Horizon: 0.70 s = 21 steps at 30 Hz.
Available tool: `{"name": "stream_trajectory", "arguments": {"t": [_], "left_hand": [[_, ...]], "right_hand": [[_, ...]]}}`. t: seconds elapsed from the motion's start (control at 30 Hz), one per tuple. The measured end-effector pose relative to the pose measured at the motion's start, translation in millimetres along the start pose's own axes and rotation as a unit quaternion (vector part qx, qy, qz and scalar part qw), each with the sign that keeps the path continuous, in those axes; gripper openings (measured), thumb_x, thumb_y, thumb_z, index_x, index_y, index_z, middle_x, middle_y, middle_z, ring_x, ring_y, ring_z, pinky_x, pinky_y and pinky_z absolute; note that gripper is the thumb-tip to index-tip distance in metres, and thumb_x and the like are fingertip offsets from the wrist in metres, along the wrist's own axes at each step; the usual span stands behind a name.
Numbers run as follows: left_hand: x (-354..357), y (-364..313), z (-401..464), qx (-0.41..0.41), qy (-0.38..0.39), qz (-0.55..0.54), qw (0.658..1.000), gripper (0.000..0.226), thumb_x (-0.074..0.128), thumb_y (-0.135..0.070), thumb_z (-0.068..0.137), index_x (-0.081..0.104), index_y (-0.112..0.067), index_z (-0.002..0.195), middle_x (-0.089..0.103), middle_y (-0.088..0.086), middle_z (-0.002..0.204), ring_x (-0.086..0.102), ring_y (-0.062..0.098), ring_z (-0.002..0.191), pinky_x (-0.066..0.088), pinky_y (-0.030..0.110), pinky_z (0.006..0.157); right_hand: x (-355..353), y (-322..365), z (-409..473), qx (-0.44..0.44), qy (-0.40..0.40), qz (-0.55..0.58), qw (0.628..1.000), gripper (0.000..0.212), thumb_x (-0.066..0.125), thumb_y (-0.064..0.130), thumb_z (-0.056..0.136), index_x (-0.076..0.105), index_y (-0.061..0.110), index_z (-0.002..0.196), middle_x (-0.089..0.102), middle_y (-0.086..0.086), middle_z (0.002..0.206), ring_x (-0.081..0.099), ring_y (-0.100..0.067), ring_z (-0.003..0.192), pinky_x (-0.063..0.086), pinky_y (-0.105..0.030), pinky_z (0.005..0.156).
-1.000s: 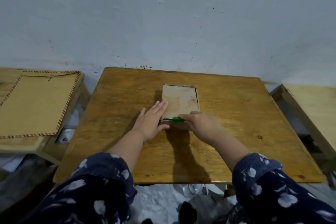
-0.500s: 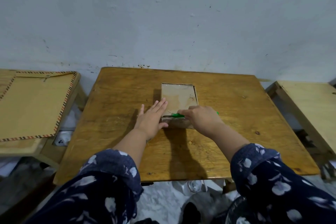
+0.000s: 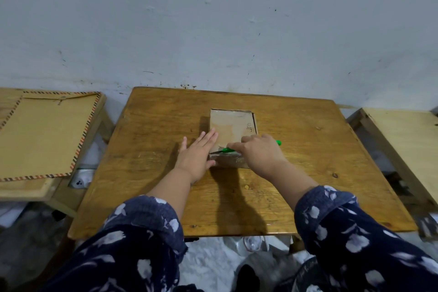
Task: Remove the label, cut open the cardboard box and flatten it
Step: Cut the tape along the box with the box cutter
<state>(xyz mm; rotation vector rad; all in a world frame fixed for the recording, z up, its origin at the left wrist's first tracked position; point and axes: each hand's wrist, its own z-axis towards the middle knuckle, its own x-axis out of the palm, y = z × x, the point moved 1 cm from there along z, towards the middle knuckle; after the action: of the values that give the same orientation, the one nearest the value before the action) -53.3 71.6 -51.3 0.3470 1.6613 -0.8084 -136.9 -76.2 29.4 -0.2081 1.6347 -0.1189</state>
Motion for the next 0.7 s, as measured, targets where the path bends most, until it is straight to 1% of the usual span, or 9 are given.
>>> {"name": "stream_trajectory", "arguments": {"t": [0.07,0.13,0.2,0.27,0.33,0.43,0.5,0.63,0.7], "left_hand": [[-1,0,0,-0.003,-0.002,0.012,1.000,0.081,0.053,-0.037,0.093,-0.003,-0.030,0.151,-0.009,-0.015,0.159,-0.003,0.011,0.147,-0.001,0.054,0.116],[-2,-1,0,-0.007,-0.002,0.027,1.000,0.081,0.053,-0.041,0.092,-0.002,-0.031,0.151,-0.008,-0.015,0.158,-0.003,0.011,0.147,0.000,0.054,0.116],[-1,-3,0,-0.011,-0.003,0.030,0.999,0.082,0.053,-0.042,0.092,-0.002,-0.030,0.151,-0.008,-0.014,0.158,-0.003,0.012,0.147,0.000,0.054,0.116],[-1,-4,0,-0.014,-0.003,0.029,0.999,0.082,0.053,-0.042,0.091,-0.002,-0.029,0.151,-0.008,-0.013,0.159,-0.003,0.012,0.147,-0.001,0.054,0.116],[0,-4,0,-0.015,-0.004,0.031,0.999,0.083,0.053,-0.042,0.091,-0.002,-0.029,0.151,-0.008,-0.013,0.159,-0.003,0.012,0.147,0.000,0.054,0.116],[1,-3,1,-0.017,-0.006,0.032,0.999,0.084,0.054,-0.043,0.090,-0.002,-0.030,0.151,-0.007,-0.014,0.159,-0.003,0.013,0.147,-0.001,0.053,0.116],[1,-2,2,-0.016,-0.007,0.029,0.999,0.084,0.054,-0.043,0.090,-0.002,-0.030,0.151,-0.007,-0.014,0.158,-0.003,0.012,0.147,-0.001,0.054,0.116],[2,-3,3,-0.015,-0.006,0.025,1.000,0.084,0.055,-0.043,0.090,-0.001,-0.031,0.151,-0.007,-0.014,0.158,-0.002,0.012,0.147,0.000,0.054,0.116],[2,-3,2,-0.017,-0.008,0.024,1.000,0.084,0.056,-0.042,0.089,0.000,-0.031,0.151,-0.006,-0.015,0.158,-0.001,0.012,0.147,0.000,0.054,0.116]], "right_hand": [[0,0,0,0.001,0.005,-0.005,1.000,0.053,0.046,0.018,0.096,0.032,0.034,0.144,0.059,-0.004,0.121,0.055,-0.025,0.113,0.039,-0.038,0.092],[2,-5,-3,0.006,0.008,0.009,1.000,0.053,0.046,0.016,0.096,0.032,0.033,0.144,0.060,-0.003,0.118,0.057,-0.024,0.109,0.041,-0.037,0.090],[5,-12,-5,0.007,0.004,0.034,0.999,0.051,0.045,0.015,0.096,0.036,0.034,0.143,0.062,-0.002,0.113,0.061,-0.024,0.101,0.042,-0.035,0.083],[6,-17,-7,0.011,-0.008,0.060,0.998,0.046,0.044,0.019,0.098,0.039,0.033,0.142,0.063,-0.001,0.110,0.062,-0.025,0.095,0.039,-0.034,0.075],[6,-18,-7,0.011,-0.020,0.068,0.997,0.044,0.042,0.020,0.099,0.039,0.034,0.141,0.064,-0.001,0.109,0.063,-0.025,0.093,0.038,-0.033,0.071],[10,-12,-7,0.015,-0.005,0.063,0.998,0.044,0.041,0.020,0.099,0.038,0.033,0.141,0.063,-0.002,0.111,0.062,-0.026,0.095,0.044,-0.036,0.075],[12,-8,-8,0.024,0.008,0.063,0.998,0.045,0.041,0.020,0.099,0.038,0.033,0.142,0.062,-0.003,0.112,0.062,-0.026,0.096,0.045,-0.037,0.077],[15,-7,-5,0.031,0.008,0.059,0.998,0.044,0.041,0.022,0.099,0.037,0.034,0.141,0.061,-0.003,0.111,0.062,-0.026,0.096,0.045,-0.037,0.074],[13,-5,-2,0.030,0.009,0.053,0.998,0.047,0.045,0.021,0.098,0.037,0.034,0.141,0.062,-0.002,0.112,0.061,-0.025,0.099,0.044,-0.037,0.080]]}}
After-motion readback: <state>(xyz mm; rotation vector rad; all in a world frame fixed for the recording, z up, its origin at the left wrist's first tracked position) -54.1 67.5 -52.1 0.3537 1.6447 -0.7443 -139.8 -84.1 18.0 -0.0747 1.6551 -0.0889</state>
